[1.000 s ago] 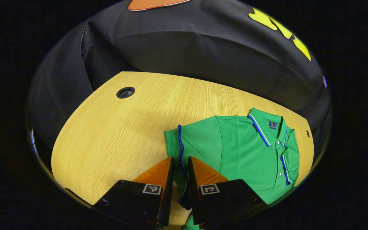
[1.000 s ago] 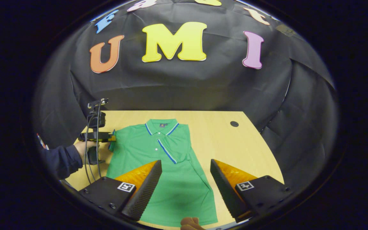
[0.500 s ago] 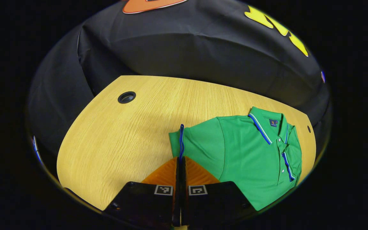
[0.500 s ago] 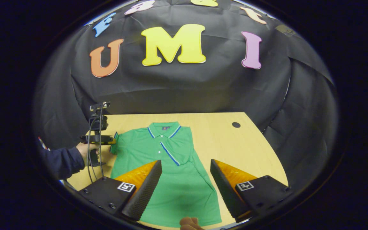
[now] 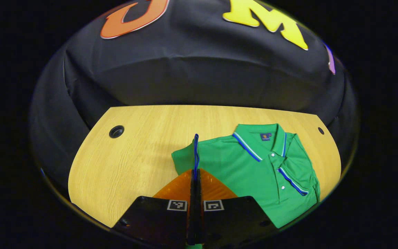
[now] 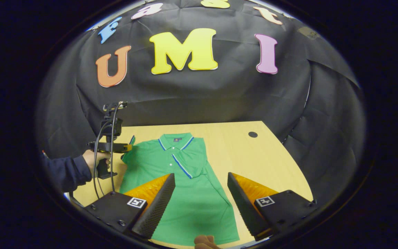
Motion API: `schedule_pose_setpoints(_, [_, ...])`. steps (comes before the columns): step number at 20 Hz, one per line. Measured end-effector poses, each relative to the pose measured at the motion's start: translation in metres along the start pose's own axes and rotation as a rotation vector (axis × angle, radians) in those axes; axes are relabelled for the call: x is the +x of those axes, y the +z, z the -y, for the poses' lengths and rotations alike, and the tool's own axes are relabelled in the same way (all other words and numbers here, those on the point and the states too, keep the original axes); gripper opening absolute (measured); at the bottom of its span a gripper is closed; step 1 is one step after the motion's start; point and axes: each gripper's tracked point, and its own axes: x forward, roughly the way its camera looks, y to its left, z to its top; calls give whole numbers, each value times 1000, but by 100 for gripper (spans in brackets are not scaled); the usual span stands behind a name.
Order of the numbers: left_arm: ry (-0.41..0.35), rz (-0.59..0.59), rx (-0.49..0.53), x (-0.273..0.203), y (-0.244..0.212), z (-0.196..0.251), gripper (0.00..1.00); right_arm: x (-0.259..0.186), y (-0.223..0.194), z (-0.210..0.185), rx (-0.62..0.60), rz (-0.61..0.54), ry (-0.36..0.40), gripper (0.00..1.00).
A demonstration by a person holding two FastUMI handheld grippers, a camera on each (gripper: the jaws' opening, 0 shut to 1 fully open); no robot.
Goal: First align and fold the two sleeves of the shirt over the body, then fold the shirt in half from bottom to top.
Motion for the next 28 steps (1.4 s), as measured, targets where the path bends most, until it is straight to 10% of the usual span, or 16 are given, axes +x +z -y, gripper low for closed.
schedule_pose_setpoints(14, [-78, -41, 197, 12, -32, 81, 4, -9, -22, 12, 60, 9, -54, 99])
schedule_pose_setpoints(20, [-185, -45, 110, -6, -35, 107, 11, -19, -12, 24, 96, 43, -81, 95])
schedule_pose_setpoints(22, [-192, -13, 97, -21, -27, 109, 24, -25, 1, 27, 87, 80, -72, 95])
schedule_pose_setpoints(25, [-162, 67, 91, -59, -3, 101, 88, -34, 23, 31, 49, 142, -38, 95])
schedule_pose_setpoints(28, [-122, 172, 56, -120, 22, 93, 90, -49, 45, 37, 9, 203, -8, 99])
